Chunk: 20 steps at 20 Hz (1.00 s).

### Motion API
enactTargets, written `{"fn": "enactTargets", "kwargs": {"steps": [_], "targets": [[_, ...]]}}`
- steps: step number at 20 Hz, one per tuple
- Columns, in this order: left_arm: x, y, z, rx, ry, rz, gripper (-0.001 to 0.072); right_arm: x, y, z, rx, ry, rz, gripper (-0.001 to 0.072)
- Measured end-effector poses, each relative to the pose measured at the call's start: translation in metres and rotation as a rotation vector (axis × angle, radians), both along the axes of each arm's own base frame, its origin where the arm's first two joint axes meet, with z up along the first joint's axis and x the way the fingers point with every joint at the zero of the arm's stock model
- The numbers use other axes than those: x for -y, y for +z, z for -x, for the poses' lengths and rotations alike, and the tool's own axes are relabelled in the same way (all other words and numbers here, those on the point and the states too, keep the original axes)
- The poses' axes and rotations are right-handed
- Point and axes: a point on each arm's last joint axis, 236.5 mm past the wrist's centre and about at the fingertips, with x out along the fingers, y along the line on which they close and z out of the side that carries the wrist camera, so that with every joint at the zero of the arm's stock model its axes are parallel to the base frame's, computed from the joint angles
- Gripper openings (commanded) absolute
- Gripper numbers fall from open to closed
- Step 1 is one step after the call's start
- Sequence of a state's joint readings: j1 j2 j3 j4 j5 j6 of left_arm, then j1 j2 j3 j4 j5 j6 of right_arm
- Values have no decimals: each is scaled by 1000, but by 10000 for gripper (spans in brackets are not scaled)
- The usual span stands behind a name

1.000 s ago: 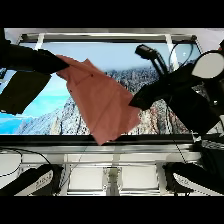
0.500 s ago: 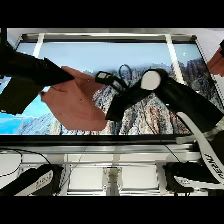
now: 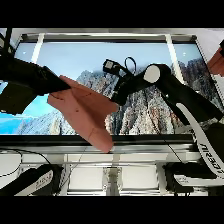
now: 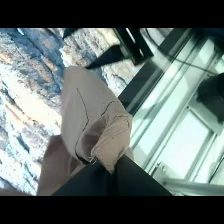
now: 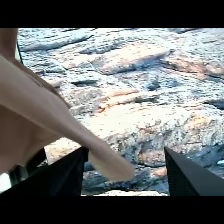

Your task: Fold the clothes and pants, and hang the long-sleeved shirts on hangers.

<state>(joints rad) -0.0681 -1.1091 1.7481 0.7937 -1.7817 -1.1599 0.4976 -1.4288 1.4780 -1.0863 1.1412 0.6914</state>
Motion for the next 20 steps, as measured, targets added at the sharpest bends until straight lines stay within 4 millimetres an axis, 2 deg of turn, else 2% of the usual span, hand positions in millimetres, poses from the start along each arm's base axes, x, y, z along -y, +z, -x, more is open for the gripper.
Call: {"fn": "enactTargets", "kwargs": {"steps": [2, 6, 9, 18, 20], "targets": [[-2, -2, -1, 2, -2, -10, 22, -5, -6, 11, -48, 55, -15, 546], [-3, -4, -3, 1, 1, -18, 22, -15, -29, 47, -175, 176, 7, 541], [-3, -4, -6, 8, 8, -16, 22, -22, -41, 59, -208, 210, 7, 541], [-3, -3, -9, 16, 13, -12, 22, -46, -89, 21, -184, 83, -58, 541], [-3, -3, -9, 16, 13, -12, 22, -49, -101, 18, -201, 65, -64, 541]]}}
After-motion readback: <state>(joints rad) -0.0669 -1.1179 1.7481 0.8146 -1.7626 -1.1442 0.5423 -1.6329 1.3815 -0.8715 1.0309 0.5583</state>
